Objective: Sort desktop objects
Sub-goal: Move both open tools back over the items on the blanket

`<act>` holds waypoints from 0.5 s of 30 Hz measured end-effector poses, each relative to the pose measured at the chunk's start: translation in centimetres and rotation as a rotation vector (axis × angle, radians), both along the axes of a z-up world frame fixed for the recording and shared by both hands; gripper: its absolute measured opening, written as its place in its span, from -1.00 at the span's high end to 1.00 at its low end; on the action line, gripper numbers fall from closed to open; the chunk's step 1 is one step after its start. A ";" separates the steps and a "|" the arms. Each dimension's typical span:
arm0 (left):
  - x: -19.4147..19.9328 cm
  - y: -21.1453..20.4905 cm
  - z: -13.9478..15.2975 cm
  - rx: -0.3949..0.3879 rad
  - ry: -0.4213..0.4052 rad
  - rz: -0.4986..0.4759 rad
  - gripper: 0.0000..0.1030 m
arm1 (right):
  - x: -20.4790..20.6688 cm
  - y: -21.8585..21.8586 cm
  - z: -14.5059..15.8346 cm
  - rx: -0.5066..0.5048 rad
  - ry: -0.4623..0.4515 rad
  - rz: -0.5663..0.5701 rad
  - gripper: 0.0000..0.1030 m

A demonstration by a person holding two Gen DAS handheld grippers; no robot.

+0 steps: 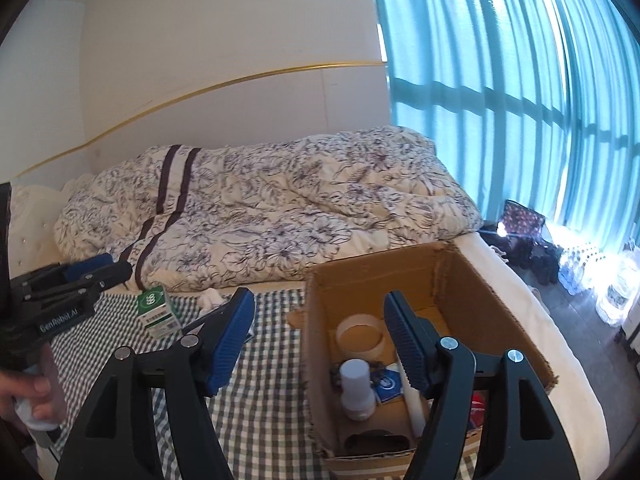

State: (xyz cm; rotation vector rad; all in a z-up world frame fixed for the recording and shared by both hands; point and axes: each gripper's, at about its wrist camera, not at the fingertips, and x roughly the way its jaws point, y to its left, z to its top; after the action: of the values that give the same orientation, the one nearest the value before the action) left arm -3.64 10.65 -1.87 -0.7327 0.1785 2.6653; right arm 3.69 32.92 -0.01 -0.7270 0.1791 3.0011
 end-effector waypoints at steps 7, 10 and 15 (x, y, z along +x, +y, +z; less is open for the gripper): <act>-1.0 -4.2 -1.2 -0.004 -0.012 0.047 -0.02 | -1.0 -2.2 -1.4 0.026 -0.016 0.027 -0.38; -1.7 -5.9 -1.6 0.007 -0.024 0.074 -0.07 | -1.4 -3.4 -1.9 0.028 -0.008 0.045 -0.44; -2.8 -8.7 -2.5 0.023 -0.037 0.096 -0.19 | -2.2 -5.3 -2.7 0.026 0.002 0.082 -0.58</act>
State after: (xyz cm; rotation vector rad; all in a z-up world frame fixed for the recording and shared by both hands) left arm -6.40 2.00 -4.34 -0.8010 0.1048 2.7371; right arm 1.48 27.63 -2.74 -0.7476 0.1127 3.0753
